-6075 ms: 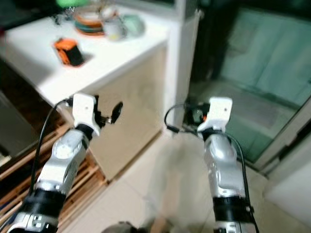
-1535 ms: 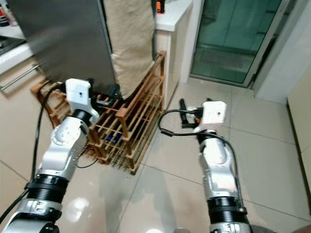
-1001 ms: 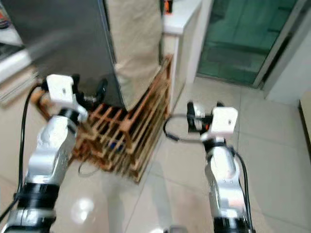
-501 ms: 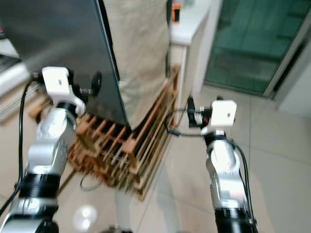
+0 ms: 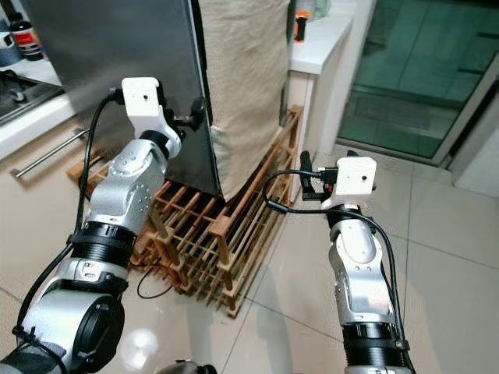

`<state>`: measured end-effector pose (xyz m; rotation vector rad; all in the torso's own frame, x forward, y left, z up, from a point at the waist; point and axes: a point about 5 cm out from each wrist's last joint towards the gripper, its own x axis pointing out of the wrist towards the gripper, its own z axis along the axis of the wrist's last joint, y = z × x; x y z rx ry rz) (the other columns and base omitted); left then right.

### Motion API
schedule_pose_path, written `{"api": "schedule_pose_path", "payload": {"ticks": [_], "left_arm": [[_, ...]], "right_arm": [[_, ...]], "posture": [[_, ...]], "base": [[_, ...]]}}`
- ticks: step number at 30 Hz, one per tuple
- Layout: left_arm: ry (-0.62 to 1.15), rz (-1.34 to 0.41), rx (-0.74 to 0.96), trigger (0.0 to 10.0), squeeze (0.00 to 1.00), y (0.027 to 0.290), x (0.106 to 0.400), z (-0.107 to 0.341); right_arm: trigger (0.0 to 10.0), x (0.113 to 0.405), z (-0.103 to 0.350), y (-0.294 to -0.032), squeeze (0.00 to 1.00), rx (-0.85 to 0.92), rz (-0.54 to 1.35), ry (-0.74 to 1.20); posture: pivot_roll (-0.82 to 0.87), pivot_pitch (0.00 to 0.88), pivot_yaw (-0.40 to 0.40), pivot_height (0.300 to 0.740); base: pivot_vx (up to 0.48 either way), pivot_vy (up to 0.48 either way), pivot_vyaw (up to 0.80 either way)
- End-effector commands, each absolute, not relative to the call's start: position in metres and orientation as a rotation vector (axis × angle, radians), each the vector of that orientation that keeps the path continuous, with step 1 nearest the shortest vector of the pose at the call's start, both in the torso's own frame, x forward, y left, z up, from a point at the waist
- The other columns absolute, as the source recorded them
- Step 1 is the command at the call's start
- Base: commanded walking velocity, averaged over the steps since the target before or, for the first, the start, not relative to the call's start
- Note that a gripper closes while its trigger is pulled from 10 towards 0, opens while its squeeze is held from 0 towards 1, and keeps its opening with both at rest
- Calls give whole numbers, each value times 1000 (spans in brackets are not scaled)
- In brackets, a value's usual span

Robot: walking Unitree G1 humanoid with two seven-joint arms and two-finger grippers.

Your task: Restocking fridge

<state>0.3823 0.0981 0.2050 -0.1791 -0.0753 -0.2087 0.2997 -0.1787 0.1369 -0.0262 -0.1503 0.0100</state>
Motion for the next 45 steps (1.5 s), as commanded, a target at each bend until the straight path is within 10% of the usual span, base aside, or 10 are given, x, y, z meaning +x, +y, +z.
{"api": "schedule_pose_path", "payload": {"ticks": [1, 45], "left_arm": [[-94, -253, -184, 10000, 0, 90, 384, 214], [-146, -208, -189, 10000, 0, 75, 387, 219]], "right_arm": [[10000, 297, 136, -179, 0, -17, -1, -150], [10000, 293, 127, -187, 0, -40, -36, -114]], "posture": [[-215, 0, 104, 740], [-236, 0, 105, 740]], "base": [[0, 0, 0], [0, 0, 0]]}}
